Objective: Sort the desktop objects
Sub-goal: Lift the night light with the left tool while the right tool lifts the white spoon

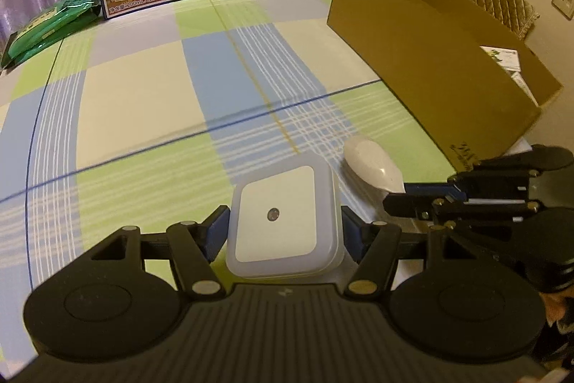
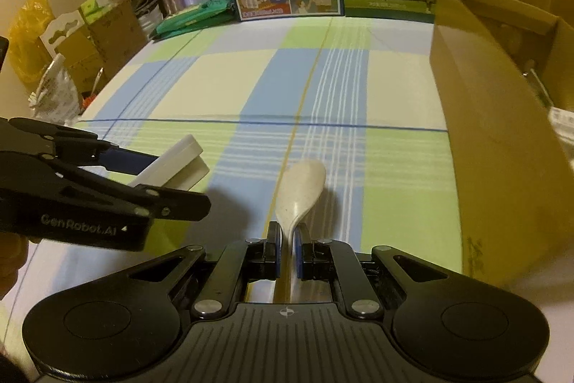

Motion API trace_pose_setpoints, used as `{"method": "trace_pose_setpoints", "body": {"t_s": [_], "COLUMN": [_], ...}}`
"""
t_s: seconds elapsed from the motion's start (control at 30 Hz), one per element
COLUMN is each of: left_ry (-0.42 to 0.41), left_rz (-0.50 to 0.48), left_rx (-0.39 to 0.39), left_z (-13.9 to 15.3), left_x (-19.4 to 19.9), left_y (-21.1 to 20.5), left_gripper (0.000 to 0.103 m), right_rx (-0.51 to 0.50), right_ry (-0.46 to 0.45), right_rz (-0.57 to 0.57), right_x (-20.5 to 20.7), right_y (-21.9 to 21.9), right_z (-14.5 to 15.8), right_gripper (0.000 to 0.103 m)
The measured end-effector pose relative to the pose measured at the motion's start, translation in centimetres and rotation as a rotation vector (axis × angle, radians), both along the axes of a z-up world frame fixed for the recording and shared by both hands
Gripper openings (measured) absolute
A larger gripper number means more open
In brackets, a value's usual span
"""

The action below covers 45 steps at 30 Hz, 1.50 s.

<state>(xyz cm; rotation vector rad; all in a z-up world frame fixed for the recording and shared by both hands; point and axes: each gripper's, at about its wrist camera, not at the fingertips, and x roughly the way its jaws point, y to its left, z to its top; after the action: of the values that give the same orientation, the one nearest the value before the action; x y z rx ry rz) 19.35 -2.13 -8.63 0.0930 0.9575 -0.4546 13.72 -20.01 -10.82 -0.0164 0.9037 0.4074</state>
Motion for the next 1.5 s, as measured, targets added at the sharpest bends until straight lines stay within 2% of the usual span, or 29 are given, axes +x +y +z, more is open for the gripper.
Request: {"method": "trace_pose_setpoints", "body": {"t_s": [0.67,0.93,1.17,1.5], "left_ry": [-0.049,-0.056,-0.032,0.071], "left_rz": [0.018,0.028,0.021,0.001], "left_rx": [0.039,0.042,0.063,0.121], "left_z": [4.9,5.9,4.5,-1.0], "left_x": [-5.6,-7.1,-8.0,-7.7], "left_y": [-1.8,-2.2,-3.0,-4.2], "left_gripper": [0.06,0.06,0.06,0.06], "right_rx": [0.064,0.079,0.07,0.036], "right_ry": [-0.072,-0.088,-0.068,0.032], "right_rz": [-0.05,-0.063,-0.077,-0.084], "right_x": [-5.7,-6.9,-7.9,-7.7], "right_y": [-3.0,-4.5,-5.7,-6.4], "right_z": [5.4,6.6,5.8,0.4], "right_gripper": [0.004,0.004,0.004,0.004]}}
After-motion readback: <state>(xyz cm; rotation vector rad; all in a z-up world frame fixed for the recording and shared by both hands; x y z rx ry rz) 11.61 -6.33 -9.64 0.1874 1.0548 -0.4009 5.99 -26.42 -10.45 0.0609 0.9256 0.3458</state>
